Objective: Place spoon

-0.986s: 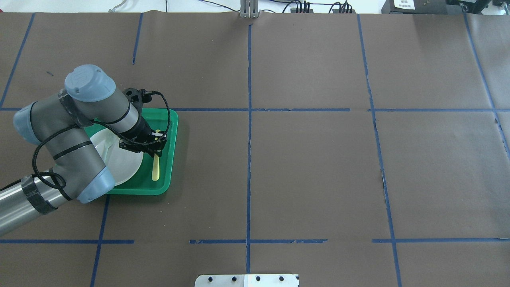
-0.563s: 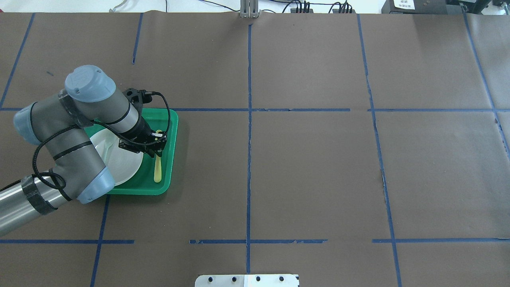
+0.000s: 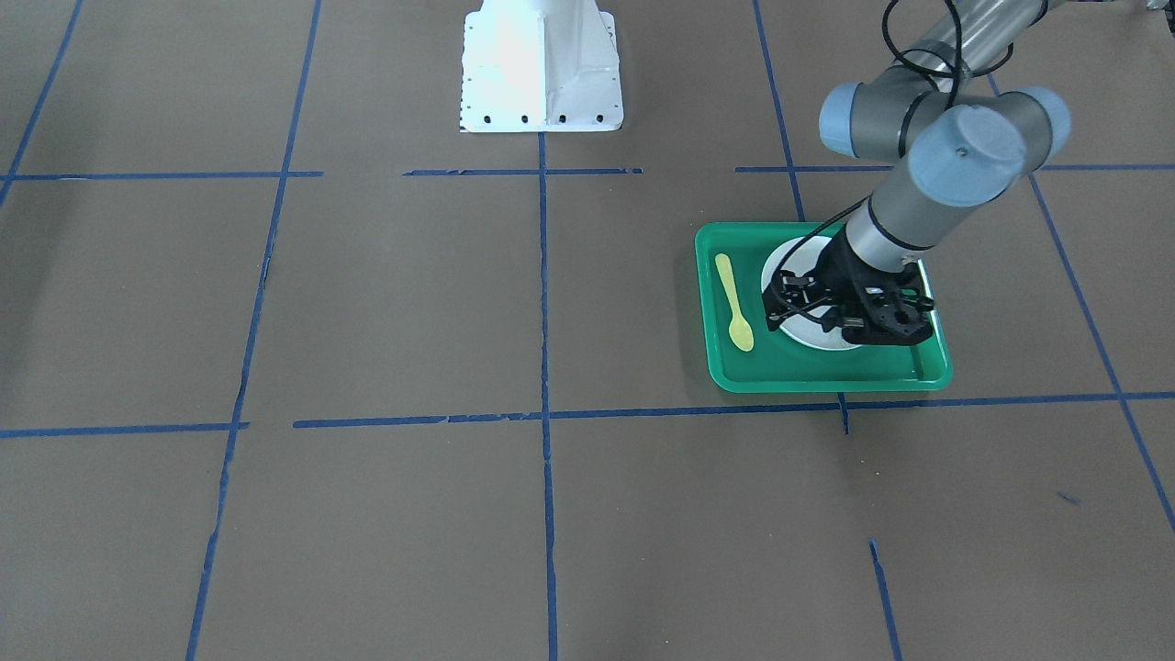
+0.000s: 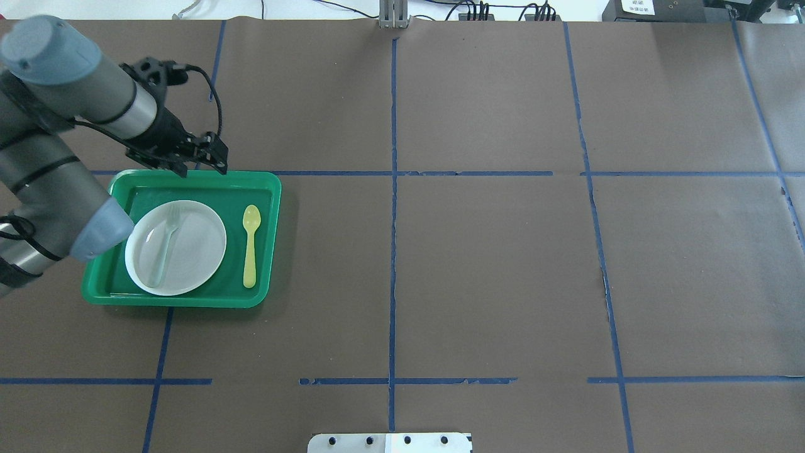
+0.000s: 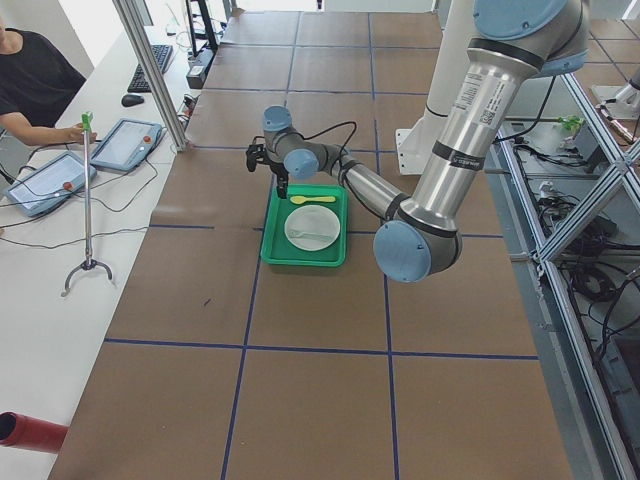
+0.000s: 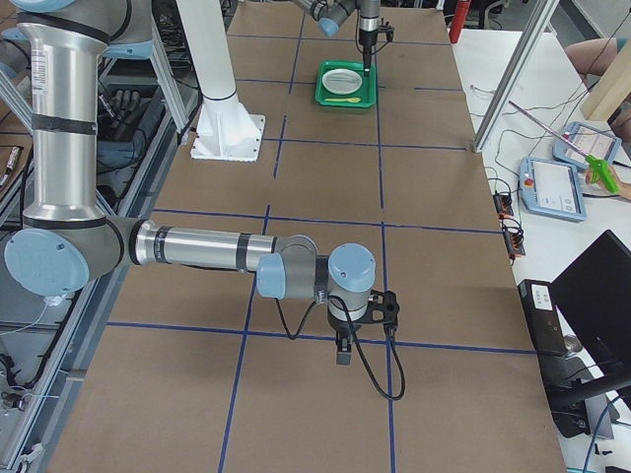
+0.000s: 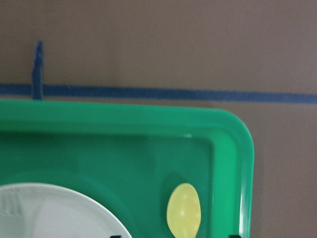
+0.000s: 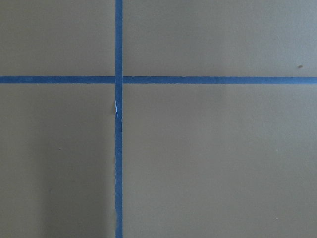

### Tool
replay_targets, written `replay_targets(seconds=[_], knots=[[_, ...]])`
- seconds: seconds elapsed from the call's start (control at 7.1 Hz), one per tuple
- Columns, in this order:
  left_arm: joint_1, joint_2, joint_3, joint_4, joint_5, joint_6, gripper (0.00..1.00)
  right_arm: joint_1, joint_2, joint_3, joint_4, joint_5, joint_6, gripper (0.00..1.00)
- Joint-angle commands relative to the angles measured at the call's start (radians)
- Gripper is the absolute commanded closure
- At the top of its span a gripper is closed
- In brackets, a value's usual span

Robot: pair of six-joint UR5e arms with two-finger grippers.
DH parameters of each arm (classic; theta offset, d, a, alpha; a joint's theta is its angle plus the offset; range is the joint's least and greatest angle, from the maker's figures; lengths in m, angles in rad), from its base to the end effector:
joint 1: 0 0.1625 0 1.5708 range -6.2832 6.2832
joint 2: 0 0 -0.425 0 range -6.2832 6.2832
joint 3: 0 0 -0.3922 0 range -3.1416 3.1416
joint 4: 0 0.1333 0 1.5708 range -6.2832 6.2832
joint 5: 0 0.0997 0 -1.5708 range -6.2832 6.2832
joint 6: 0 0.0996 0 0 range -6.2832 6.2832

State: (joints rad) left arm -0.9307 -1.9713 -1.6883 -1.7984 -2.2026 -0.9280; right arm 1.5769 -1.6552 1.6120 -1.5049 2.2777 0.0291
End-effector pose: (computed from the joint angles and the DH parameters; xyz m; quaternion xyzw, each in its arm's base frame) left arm 0.3191 -0.5532 0.3511 0.0408 0.4493 -0.0150 0.8923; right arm 0.0714 -0.4570 0.6764 0.0067 -0.3462 0.0126 0.9380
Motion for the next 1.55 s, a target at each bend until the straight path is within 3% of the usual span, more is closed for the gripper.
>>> replay_targets(seconds=[0.0, 0.28, 0.42, 0.56, 0.85, 0.99, 1.13, 1.41], knots=[[-0.219, 0.047, -0.014, 0.179, -0.076, 0.378, 0.22, 0.000, 0.000, 0.000, 0.000, 0.000, 0.000, 0.00], [-0.444, 0.226, 0.007, 0.211, -0.138, 0.765, 0.22, 0.000, 0.000, 0.000, 0.000, 0.000, 0.000, 0.00], [-0.518, 0.271, 0.054, 0.211, -0.138, 0.864, 0.22, 0.000, 0.000, 0.000, 0.000, -0.001, 0.000, 0.00], [-0.616, 0.272, 0.156, 0.212, -0.137, 0.955, 0.22, 0.000, 0.000, 0.000, 0.000, -0.001, 0.000, 0.00], [-0.722, 0.284, 0.252, 0.263, -0.120, 1.138, 0.21, 0.000, -0.001, 0.000, 0.000, 0.000, 0.000, 0.00], [-0.720, 0.299, 0.252, 0.289, -0.123, 1.137, 0.18, 0.000, -0.001, 0.000, 0.000, 0.000, 0.000, 0.00], [-0.720, 0.283, 0.245, 0.356, -0.124, 1.137, 0.06, 0.000, 0.000, 0.000, 0.000, -0.001, 0.000, 0.00], [-0.723, 0.362, 0.127, 0.367, -0.132, 1.146, 0.00, 0.000, 0.000, -0.001, 0.000, -0.001, 0.000, 0.00]])
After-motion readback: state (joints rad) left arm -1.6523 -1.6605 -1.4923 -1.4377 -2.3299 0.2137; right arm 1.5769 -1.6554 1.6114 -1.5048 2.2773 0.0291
